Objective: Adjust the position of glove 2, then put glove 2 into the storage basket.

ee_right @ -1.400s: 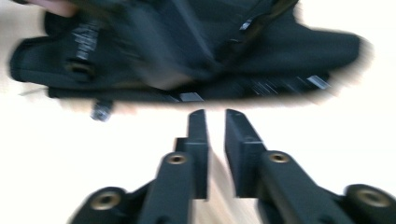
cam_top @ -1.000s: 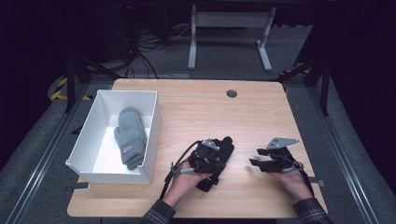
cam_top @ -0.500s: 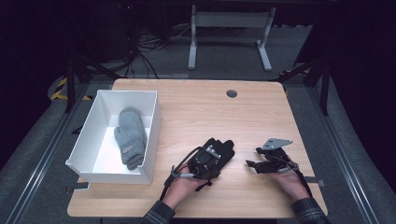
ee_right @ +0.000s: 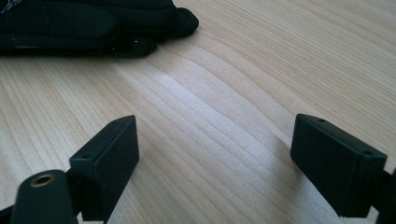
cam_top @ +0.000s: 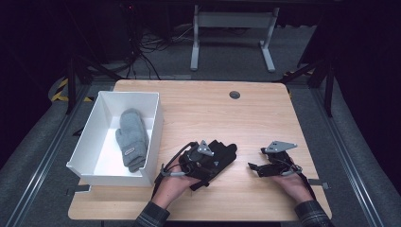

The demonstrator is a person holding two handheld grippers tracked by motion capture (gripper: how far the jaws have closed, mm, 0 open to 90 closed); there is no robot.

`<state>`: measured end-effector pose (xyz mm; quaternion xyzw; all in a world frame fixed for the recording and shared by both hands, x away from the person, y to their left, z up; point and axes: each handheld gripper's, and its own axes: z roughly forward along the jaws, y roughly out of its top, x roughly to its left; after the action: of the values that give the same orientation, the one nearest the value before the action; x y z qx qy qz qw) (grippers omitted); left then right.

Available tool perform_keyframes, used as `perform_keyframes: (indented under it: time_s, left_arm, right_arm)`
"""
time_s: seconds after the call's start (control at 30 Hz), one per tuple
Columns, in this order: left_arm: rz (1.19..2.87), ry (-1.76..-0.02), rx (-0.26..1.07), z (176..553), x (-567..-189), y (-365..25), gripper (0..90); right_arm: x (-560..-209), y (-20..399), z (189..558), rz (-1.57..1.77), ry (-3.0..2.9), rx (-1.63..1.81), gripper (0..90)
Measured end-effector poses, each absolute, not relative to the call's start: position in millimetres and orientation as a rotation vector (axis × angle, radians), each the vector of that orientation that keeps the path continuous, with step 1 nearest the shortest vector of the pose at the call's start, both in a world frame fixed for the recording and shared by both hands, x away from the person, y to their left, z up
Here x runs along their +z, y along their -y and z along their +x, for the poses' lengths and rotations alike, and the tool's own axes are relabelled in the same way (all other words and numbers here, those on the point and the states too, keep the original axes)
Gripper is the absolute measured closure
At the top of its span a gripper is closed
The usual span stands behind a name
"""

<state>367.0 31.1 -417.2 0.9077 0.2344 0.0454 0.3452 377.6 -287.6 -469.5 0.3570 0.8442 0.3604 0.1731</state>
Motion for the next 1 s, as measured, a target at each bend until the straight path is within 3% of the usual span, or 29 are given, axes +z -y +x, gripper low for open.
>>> perform_keyframes:
  time_s: [0.1, 0.2, 0.57, 1.0]
  left_arm:
    - [2.364, -0.612, 0.171, 373, -421, -33, 27.5]
    - [2.370, -0.612, 0.199, 376, -424, -32, 19.9]
    - [2.451, -0.625, 0.259, 388, -443, -21, 17.3]
    - [2.445, -0.650, 0.175, 395, -455, -23, 17.0]
  right_arm:
    - [-469, 288, 378, 1.015, -2.394, 1.021, 15.3]
    - [-469, 287, 378, 1.018, -2.394, 1.021, 15.3]
    - [-469, 287, 378, 1.020, -2.392, 1.022, 15.3]
    - [-470, 287, 378, 1.022, -2.391, 1.021, 15.2]
